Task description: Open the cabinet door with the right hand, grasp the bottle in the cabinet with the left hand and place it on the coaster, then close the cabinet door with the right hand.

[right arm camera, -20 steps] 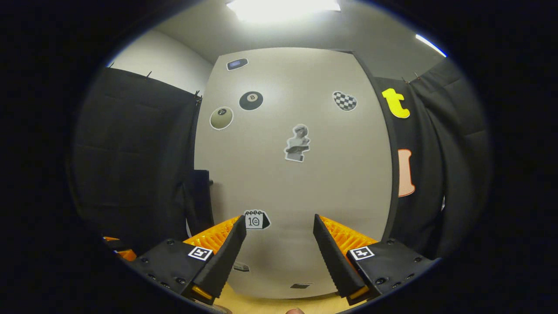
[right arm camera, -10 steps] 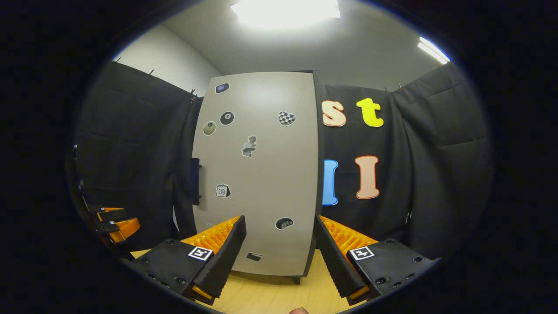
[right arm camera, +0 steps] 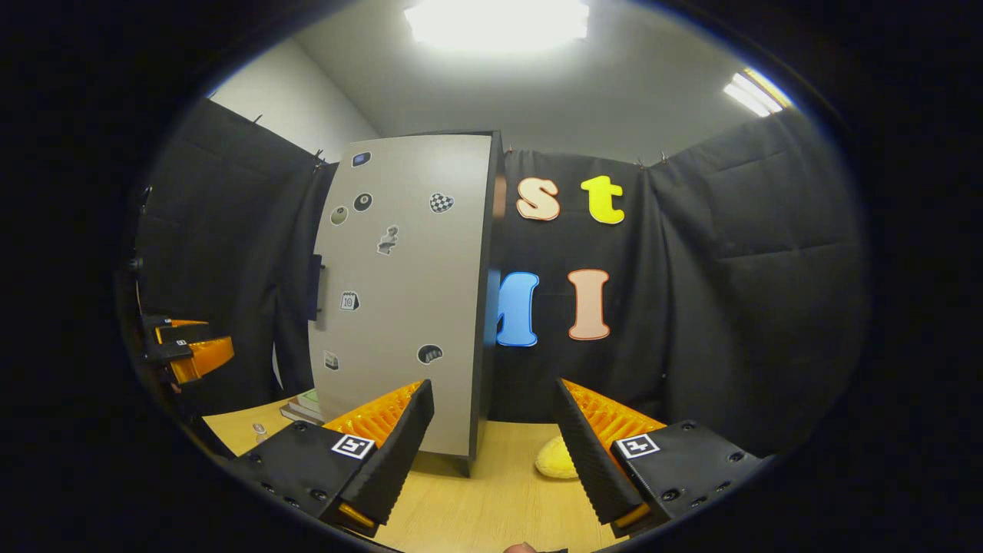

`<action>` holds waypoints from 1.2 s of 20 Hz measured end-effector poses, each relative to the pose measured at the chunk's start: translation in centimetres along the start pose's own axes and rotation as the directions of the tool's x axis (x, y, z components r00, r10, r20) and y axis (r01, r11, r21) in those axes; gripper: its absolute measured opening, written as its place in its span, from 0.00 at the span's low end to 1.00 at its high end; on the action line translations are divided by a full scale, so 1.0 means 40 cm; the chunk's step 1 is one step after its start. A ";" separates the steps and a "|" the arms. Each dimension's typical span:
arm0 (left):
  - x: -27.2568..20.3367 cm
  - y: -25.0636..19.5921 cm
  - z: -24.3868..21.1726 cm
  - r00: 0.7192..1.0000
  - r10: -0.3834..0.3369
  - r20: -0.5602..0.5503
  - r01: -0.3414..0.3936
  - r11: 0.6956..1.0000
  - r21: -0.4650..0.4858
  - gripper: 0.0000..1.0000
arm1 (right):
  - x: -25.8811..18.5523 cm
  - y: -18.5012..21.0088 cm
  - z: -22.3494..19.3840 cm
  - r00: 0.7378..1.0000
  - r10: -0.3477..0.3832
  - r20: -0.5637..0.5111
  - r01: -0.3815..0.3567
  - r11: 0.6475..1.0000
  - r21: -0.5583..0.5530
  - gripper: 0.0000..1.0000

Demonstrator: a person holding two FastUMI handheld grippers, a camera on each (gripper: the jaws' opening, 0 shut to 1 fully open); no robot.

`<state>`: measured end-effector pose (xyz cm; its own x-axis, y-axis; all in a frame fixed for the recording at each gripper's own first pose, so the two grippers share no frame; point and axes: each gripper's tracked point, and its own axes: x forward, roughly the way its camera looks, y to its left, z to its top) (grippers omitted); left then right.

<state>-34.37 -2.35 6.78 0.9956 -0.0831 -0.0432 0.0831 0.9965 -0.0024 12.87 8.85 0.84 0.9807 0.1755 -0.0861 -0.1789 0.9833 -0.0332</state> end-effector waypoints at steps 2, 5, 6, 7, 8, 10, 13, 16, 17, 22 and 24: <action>-0.002 -0.006 0.010 1.000 -0.010 0.004 0.010 1.000 0.014 0.87 | -0.027 -0.015 -0.012 1.000 -0.029 -0.012 0.029 0.999 0.013 0.98; -0.013 0.006 0.019 1.000 -0.013 0.022 0.013 0.999 0.034 0.87 | -0.055 -0.008 -0.014 0.999 -0.041 -0.007 0.041 0.998 0.048 0.98; -0.016 0.011 0.018 1.000 -0.019 0.022 0.018 0.999 0.036 0.87 | -0.061 -0.016 -0.015 0.998 -0.059 -0.008 0.059 0.997 0.050 0.98; -0.021 0.015 0.020 0.999 -0.024 0.023 0.023 0.999 0.039 0.87 | -0.070 -0.021 -0.015 0.998 -0.069 -0.008 0.069 0.996 0.059 0.94; -0.022 0.022 0.022 0.999 -0.027 0.026 0.026 0.999 0.044 0.87 | -0.075 -0.015 -0.007 0.998 -0.069 -0.001 0.069 0.995 0.070 0.98; -0.027 0.040 0.024 0.999 -0.025 0.032 0.023 0.999 0.049 0.87 | -0.084 -0.005 0.010 0.997 -0.074 0.008 0.073 0.994 0.084 0.98; -0.035 0.061 0.028 0.999 -0.022 0.041 0.021 0.999 0.025 0.87 | -0.095 0.007 0.037 0.997 -0.074 0.025 0.072 0.994 0.079 0.98; -0.041 0.086 0.013 0.999 -0.014 0.030 0.014 1.000 0.006 0.89 | -0.106 0.019 0.053 0.996 -0.084 0.039 0.081 0.995 0.066 0.94; -0.045 0.094 0.012 1.000 -0.013 0.029 0.013 1.000 0.004 0.87 | -0.109 0.028 0.053 0.996 -0.081 0.038 0.078 0.995 0.067 0.98; -0.054 0.127 0.008 1.000 -0.004 0.030 0.004 1.000 0.006 0.89 | -0.120 0.052 0.040 0.997 -0.074 0.015 0.073 0.996 0.059 0.98; -0.059 0.138 0.008 1.000 0.000 0.029 -0.001 1.000 0.004 0.87 | -0.127 0.059 0.041 0.997 -0.074 0.013 0.074 0.996 0.052 0.98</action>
<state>-36.23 3.35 7.17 0.9965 -0.0827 -0.0138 0.0827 0.9966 0.0020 7.59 10.35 2.83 0.9923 0.1025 -0.0700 -0.1019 0.9947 0.0127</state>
